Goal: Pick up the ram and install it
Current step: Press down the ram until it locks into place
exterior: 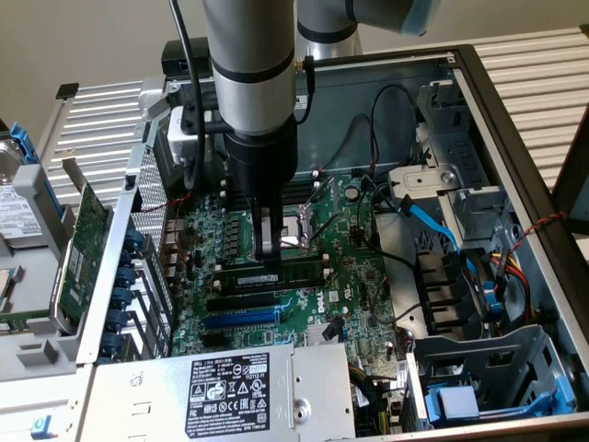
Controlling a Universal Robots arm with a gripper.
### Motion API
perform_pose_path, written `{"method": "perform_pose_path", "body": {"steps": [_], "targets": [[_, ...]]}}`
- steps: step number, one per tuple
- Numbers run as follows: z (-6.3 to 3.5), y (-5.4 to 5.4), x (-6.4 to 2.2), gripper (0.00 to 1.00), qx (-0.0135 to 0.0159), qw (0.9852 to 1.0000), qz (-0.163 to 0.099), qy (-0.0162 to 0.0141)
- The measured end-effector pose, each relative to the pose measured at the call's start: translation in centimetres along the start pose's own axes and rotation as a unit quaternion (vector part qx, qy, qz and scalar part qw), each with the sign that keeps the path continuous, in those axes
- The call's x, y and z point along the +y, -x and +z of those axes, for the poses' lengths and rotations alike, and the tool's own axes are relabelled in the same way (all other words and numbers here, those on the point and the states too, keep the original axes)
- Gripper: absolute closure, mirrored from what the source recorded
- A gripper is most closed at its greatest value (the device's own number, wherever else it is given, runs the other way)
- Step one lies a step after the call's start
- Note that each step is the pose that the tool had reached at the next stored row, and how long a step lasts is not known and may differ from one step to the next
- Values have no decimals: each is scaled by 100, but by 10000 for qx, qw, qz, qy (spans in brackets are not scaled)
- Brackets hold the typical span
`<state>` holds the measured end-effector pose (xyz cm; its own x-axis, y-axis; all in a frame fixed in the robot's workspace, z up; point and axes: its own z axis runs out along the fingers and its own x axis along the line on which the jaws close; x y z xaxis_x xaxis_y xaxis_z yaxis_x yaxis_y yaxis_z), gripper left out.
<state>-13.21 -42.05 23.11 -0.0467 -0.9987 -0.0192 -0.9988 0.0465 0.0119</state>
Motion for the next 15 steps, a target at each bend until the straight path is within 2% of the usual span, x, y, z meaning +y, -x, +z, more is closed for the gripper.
{"method": "perform_pose_path", "body": {"steps": [15], "targets": [[14,-6,4,89,0,10000,0,0]]}}
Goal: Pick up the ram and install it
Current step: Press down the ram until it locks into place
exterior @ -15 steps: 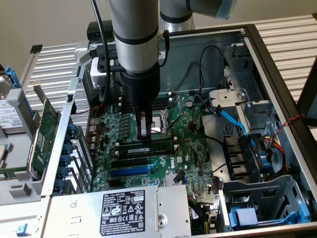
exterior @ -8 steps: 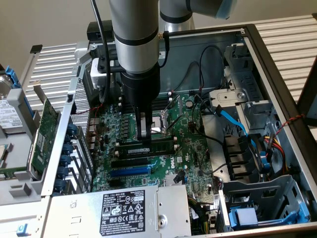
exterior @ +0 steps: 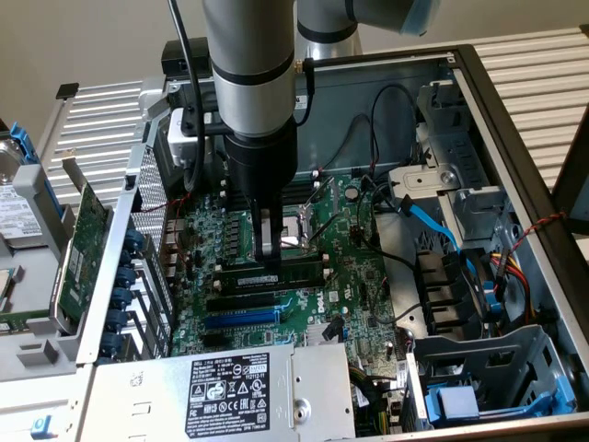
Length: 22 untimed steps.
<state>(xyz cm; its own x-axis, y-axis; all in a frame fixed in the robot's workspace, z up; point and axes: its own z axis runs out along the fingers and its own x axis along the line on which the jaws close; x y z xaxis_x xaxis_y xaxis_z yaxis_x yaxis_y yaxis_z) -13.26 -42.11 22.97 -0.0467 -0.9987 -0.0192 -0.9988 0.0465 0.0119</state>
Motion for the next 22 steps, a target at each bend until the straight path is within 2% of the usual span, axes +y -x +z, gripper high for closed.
{"method": "perform_pose_path", "body": {"steps": [9,22], "targets": [[0,-4,2,89,0,10000,0,-5],[41,-6,7,89,0,10000,-1,-28]]}}
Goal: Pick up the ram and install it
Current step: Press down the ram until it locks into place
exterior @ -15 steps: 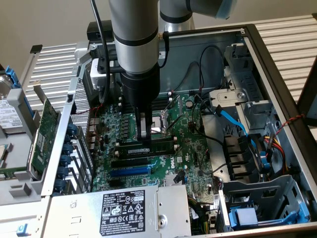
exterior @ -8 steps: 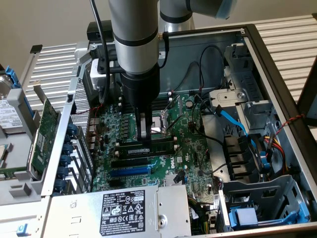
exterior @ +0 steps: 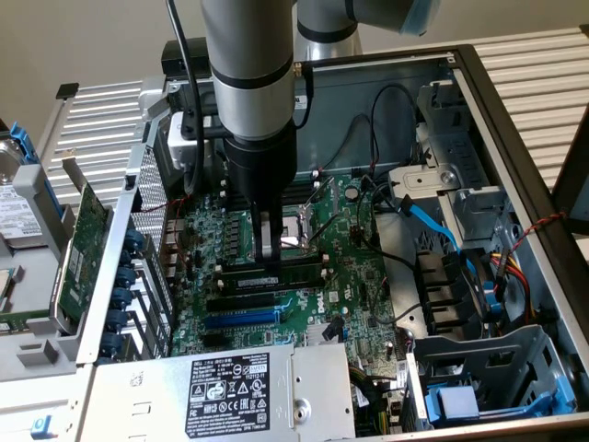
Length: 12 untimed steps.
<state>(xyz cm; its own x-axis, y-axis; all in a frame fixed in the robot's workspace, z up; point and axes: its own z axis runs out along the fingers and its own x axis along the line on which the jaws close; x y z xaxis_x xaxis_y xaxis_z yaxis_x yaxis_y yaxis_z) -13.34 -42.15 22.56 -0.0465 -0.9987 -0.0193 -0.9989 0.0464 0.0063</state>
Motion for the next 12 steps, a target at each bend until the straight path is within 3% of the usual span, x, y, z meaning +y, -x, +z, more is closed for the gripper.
{"method": "perform_pose_path", "body": {"steps": [3,12], "targets": [[-30,3,-1,89,-12,10000,1,-8],[-219,4,2,89,-2,10000,1,-1]]}}
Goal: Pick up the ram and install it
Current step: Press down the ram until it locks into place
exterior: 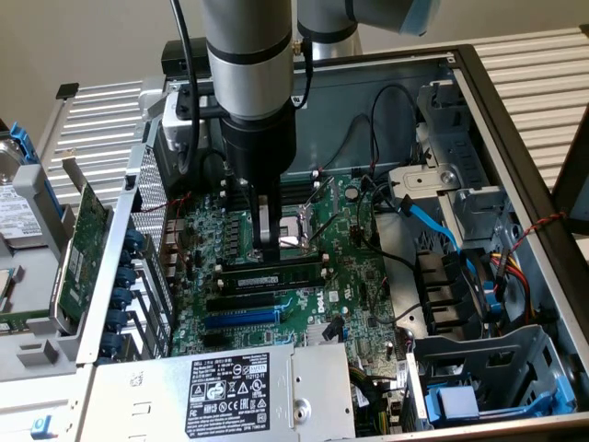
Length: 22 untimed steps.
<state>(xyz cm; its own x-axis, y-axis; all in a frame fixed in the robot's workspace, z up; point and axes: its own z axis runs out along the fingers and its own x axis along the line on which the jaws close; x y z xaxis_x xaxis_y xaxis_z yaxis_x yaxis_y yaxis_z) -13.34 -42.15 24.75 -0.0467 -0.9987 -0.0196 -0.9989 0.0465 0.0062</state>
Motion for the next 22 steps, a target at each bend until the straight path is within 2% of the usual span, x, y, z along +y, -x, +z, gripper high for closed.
{"method": "perform_pose_path", "body": {"steps": [11,17,22], "targets": [[-19,-1,0,89,-1,10000,26,0],[-17,-1,0,89,-7,9989,468,-9],[-17,-1,0,89,-10,9965,838,-16]]}}
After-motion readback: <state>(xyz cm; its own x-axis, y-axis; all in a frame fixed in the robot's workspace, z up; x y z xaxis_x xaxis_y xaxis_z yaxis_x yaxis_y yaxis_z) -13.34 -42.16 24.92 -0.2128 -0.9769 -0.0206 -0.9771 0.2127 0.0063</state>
